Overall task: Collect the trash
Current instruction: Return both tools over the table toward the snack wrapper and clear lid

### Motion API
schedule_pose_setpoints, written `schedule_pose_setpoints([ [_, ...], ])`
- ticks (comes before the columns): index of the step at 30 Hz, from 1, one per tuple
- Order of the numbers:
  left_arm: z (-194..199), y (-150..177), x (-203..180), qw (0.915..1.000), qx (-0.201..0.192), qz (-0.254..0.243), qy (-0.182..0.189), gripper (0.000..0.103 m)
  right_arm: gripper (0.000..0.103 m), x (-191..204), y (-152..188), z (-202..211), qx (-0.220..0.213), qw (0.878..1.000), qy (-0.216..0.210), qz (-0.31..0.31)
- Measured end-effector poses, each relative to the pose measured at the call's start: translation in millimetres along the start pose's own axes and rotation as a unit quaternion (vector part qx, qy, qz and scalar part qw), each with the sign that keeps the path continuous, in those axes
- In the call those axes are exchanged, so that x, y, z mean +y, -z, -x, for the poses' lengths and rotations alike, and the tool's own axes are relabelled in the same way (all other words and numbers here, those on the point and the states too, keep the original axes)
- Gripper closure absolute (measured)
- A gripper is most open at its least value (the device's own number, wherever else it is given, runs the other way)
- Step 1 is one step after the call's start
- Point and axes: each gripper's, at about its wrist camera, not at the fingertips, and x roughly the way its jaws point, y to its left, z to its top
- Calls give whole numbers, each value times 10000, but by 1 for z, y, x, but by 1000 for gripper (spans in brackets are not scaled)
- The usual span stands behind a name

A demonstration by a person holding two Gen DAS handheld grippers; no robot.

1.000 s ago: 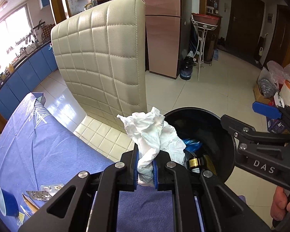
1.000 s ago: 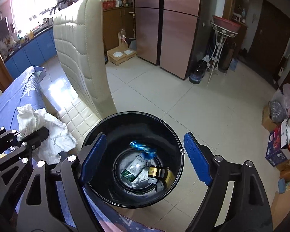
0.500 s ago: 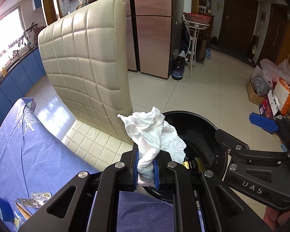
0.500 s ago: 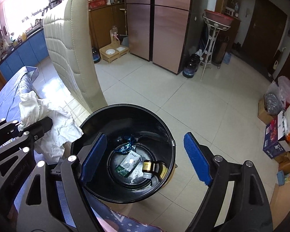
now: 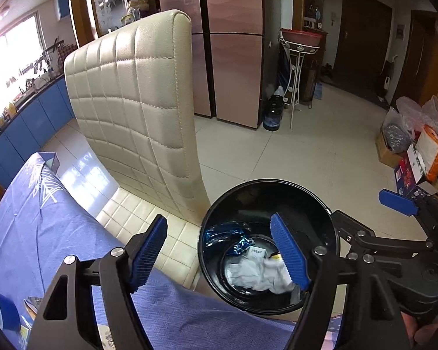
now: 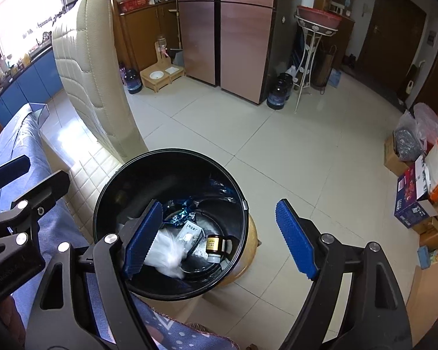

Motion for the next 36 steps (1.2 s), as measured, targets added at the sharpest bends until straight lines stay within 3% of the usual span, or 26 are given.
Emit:
schedule_pose_setpoints([
  [13,25,13,27,9991,26,353,-236,32,23,20,-1,18,-108,9995,-216,206],
  [20,50,32,56,9960,74,719,-527,32,23,58,6,37,-157,9964,-583,602],
  [36,117,103,136,9750,169,1733,-1379,32,23,156,34,78,-261,9770,-1332,1646],
])
